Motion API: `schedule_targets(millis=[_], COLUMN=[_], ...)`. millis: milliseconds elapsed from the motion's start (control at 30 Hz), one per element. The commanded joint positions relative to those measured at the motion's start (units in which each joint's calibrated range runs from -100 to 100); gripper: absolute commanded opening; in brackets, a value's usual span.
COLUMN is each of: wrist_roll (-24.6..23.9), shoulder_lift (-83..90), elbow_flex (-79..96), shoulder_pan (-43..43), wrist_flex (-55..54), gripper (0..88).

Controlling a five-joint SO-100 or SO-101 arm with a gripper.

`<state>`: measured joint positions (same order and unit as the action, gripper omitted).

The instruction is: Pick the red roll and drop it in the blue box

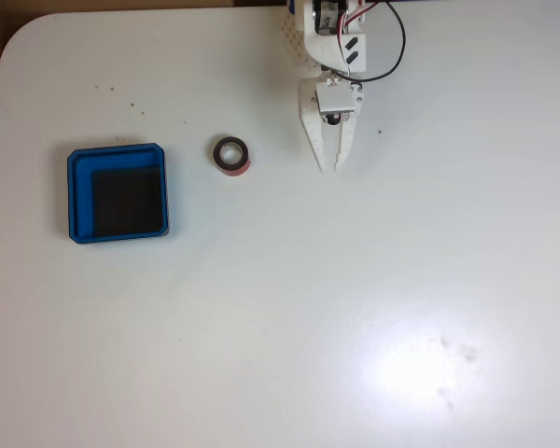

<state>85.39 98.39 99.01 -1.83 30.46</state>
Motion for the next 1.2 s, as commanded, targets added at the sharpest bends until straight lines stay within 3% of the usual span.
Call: schedule_targets(millis=[0, 467, 833, 1167], wrist_roll=[0.2, -0.1, 0.2, 0.3], shoulder_lift=[0.4, 0.4, 0.4, 0.4], elbow_flex=[0.8, 0.7, 0.7, 0.7], shoulder_pan=[0.1, -1.1, -22.1, -34.6], wrist_flex=[-1.3, -1.3, -1.3, -1.3], gripper=[0.7, 0.7, 0.7, 0.6])
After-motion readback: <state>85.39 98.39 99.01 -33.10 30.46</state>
